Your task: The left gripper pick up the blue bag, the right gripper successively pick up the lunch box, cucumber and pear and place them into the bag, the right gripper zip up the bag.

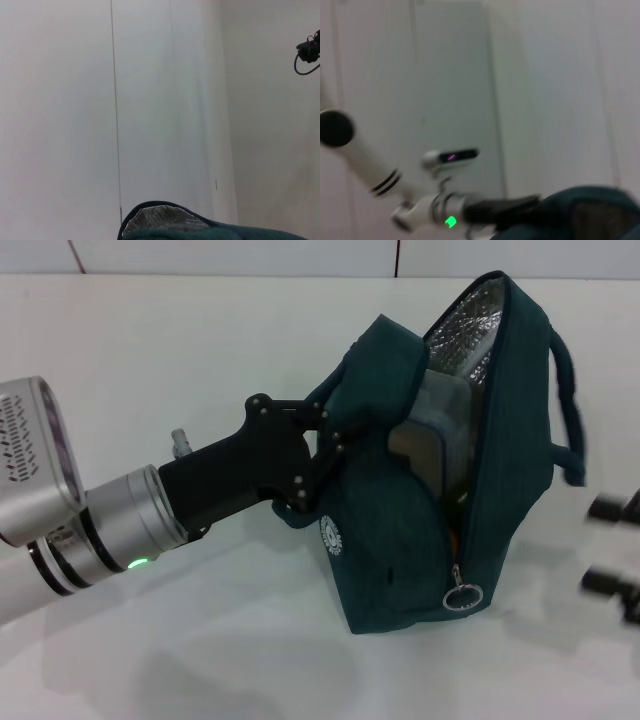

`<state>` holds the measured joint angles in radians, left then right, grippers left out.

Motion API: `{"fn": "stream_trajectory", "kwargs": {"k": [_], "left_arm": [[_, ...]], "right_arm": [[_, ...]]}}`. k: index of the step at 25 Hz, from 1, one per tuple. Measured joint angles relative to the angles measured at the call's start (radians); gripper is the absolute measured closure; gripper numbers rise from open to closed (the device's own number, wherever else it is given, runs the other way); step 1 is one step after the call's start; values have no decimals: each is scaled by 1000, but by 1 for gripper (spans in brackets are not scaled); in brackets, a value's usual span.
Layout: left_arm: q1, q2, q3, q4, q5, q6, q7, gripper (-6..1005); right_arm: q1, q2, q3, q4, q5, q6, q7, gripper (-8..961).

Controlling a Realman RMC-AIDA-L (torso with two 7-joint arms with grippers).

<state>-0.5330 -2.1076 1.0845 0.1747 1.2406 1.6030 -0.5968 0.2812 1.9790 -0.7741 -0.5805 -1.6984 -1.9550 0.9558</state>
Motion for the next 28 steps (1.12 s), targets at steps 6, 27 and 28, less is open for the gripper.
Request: {"fn": "stream_trajectory", "kwargs": {"k": [6,27,28], "left_arm": [[-1,0,0,0,1,4,0,951],[-3,0,15,-3,0,16,3,950],[-3,0,15,-6,0,18,5,950]], "right_arm": [[58,29,-74,8,-129,81,4,360],[210,44,-253,180,-115,269,19,464],[210,44,-253,180,-115,267,19,472]]}}
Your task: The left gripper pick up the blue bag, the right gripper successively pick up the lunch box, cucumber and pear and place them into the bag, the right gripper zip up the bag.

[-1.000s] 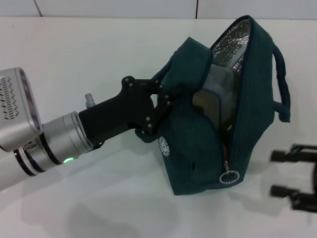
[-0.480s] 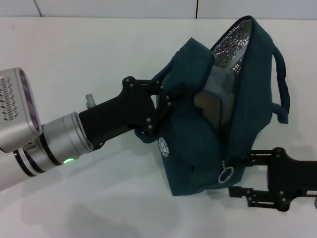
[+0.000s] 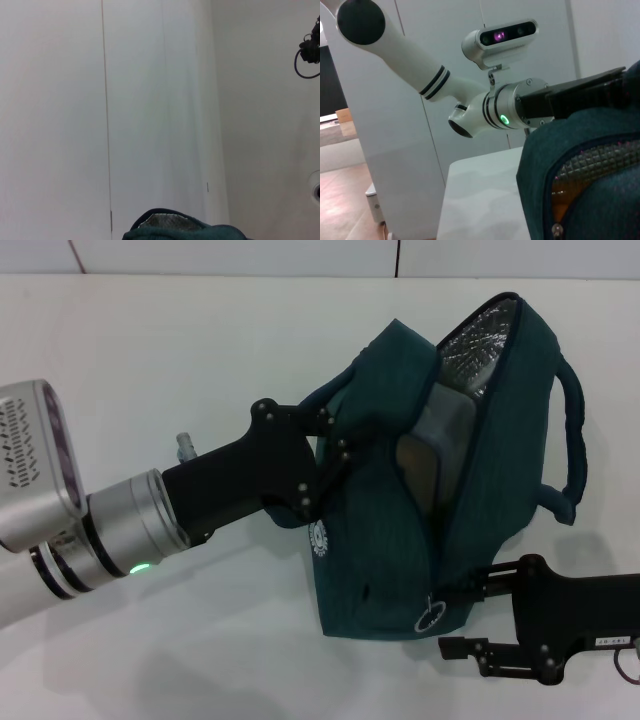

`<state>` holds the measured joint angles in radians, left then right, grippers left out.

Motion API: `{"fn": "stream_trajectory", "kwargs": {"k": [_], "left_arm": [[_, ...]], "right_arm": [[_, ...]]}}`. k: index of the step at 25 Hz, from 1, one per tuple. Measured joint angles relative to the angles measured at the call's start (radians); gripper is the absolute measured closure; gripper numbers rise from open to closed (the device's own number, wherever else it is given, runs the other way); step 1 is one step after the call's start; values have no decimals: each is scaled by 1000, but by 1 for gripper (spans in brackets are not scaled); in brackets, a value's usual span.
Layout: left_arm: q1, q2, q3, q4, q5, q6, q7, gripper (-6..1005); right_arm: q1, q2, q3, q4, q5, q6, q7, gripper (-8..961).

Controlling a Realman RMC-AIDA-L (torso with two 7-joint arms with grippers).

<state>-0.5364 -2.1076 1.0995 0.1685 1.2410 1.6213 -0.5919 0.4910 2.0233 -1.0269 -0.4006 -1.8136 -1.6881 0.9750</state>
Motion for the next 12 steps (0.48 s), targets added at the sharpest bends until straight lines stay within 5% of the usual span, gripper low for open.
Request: {"fn": "stream_trajectory", "kwargs": {"k": [11,12], "left_arm": [[-3,0,0,-6,0,5,18,949],[-3,0,0,-6,0,5,18,949]], "right_arm": [[0,1,-52,0,2,-4,1,563],[-1,1,-52,0,5,-3,1,637]]}}
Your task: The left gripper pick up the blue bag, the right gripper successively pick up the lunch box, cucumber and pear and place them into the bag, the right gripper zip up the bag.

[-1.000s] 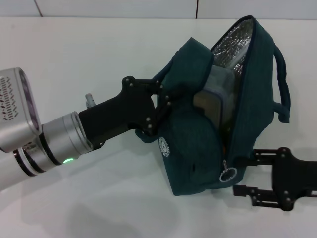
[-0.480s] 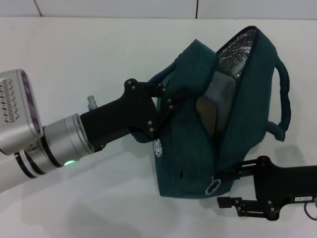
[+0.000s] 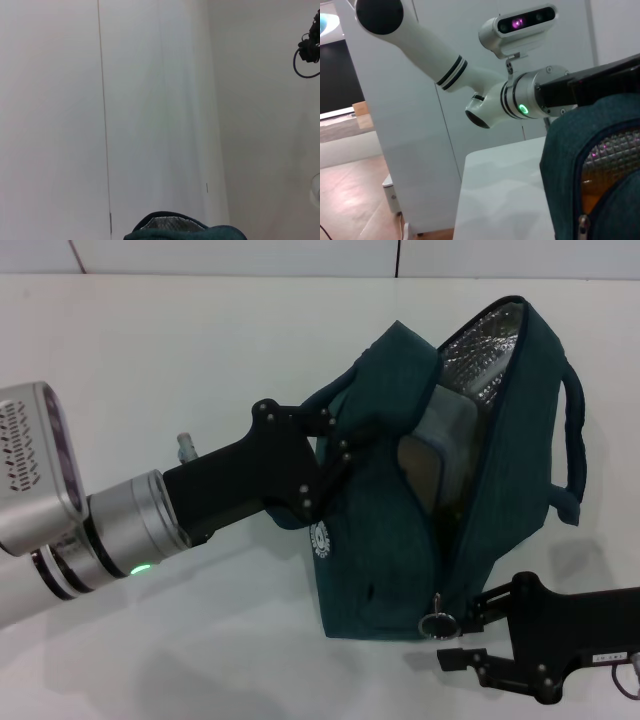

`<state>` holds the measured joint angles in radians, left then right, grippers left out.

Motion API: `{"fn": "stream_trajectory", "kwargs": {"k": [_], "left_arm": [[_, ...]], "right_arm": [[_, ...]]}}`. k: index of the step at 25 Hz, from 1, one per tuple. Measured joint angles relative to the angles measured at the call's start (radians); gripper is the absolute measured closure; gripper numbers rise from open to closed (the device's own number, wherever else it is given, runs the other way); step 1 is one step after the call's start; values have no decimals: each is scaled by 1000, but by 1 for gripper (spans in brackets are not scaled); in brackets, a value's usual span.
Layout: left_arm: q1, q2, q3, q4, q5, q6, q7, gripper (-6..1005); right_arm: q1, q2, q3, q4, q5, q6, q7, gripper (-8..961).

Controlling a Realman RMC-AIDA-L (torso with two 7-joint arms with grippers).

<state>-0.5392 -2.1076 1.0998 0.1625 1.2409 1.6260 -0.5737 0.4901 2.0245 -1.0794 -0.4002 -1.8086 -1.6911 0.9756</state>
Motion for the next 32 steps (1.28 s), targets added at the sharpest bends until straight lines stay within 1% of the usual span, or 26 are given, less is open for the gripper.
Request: {"fn": "stream_trajectory", "kwargs": {"k": [1,13,19,24,28,32], "left_arm": [[0,0,0,0,0,0,0,949],[-17,0,0,-12,0,0,0,949],[-21,0,-1,-17,-1,-6,0,948],[-27,0,-1,-59,-72,-10,-1,948],[-43,0,-1,-80,-78,-16,-8,948],[-39,0,-1,-90,-79,0,-13,839]], "right_arm": [[-1,1,0,0,6,3,0,710],[10,4,-16,27,46,38,-9,797],[11,3,-27,52,88,49,-110,842],[10,3,-36,61,115,34,-177,886],[12,3,-43,61,124,18,-211,921],[13,3,-46,61,154,15,-233,922]]}}
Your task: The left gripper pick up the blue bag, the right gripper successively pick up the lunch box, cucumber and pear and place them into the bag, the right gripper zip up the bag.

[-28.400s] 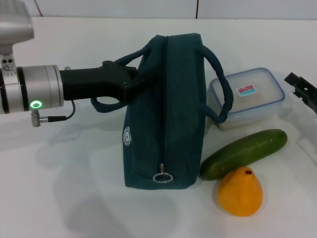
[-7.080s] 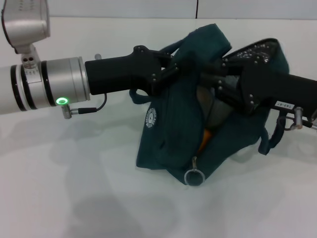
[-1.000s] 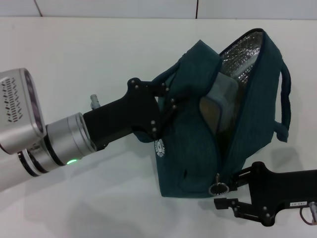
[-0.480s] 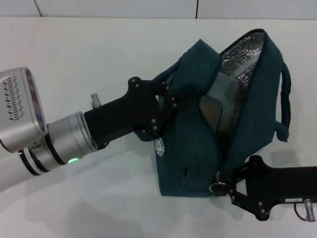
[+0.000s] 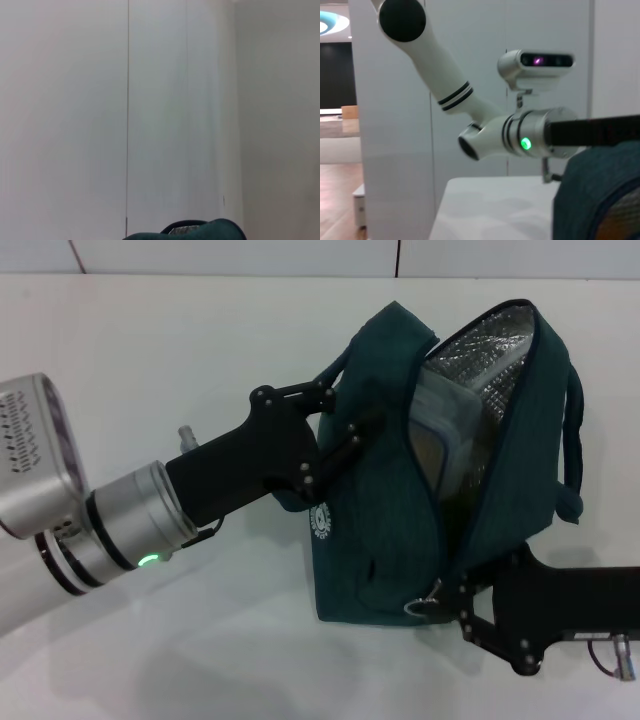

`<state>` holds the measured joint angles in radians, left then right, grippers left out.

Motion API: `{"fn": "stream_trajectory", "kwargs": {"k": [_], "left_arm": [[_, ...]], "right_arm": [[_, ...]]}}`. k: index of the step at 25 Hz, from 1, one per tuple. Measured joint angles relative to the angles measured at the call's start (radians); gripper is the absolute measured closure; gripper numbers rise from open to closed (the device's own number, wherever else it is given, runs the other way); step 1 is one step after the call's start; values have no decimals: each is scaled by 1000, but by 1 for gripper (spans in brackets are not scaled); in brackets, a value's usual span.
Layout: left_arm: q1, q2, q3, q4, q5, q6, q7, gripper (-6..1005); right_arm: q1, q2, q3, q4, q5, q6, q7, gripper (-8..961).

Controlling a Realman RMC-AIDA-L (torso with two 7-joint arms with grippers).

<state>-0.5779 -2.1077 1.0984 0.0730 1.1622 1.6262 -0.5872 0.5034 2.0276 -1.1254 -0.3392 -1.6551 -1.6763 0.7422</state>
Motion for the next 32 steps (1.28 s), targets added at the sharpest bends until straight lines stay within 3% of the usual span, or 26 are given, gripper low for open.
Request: {"fn": "stream_trajectory", "kwargs": {"k": [17,23,32], "left_arm": [[99,12,-10,11,-94,100,-170,328],[198,13,-1,63,-91,168,-106,182],[293,12,12,56,-55,181,0,182]], "right_arm": [[34,-3,-15,-33,27,-42,-90,925],[45,-6,-8,-34,97,-40,-103,926],[61,-2,-11,-30,199,-24,-155,927]]}}
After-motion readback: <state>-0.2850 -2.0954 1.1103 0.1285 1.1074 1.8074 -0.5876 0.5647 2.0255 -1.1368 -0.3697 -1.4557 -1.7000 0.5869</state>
